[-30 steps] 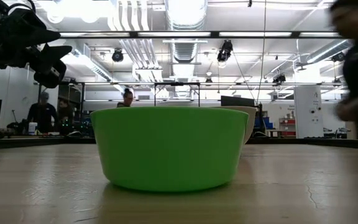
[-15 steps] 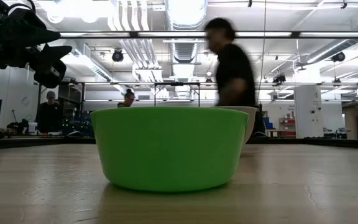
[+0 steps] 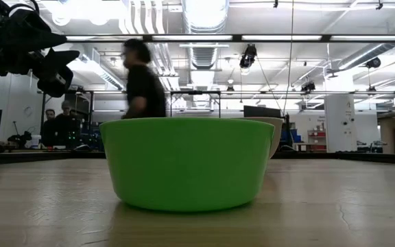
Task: Nest bowls inside each other
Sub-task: Stack the right green bowl on top of the other green bowl
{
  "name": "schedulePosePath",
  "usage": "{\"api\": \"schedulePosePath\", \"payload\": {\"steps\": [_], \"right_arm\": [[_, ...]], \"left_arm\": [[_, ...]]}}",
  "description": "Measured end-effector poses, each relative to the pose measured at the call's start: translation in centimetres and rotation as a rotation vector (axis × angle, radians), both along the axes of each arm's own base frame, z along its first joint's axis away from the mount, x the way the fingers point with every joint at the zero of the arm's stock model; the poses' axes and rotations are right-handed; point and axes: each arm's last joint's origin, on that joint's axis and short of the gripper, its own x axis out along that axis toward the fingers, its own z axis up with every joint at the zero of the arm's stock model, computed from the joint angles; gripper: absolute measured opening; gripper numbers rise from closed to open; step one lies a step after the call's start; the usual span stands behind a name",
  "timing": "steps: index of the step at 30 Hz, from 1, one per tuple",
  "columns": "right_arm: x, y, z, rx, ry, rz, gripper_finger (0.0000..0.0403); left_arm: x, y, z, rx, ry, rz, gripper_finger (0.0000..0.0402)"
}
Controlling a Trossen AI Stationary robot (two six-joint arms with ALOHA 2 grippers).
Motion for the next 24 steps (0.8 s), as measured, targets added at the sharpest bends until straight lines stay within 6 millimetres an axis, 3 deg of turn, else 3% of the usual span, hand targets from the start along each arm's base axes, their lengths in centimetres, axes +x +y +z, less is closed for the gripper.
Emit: {"api": "schedulePosePath", "payload": {"steps": [24], "right_arm": [[1.7, 2.0, -1.3, -0.010, 0.086, 0.006, 0.0120]], "left_arm": [[0.0, 0.0, 0.0, 0.000, 0.001, 0.000, 0.0145]]}}
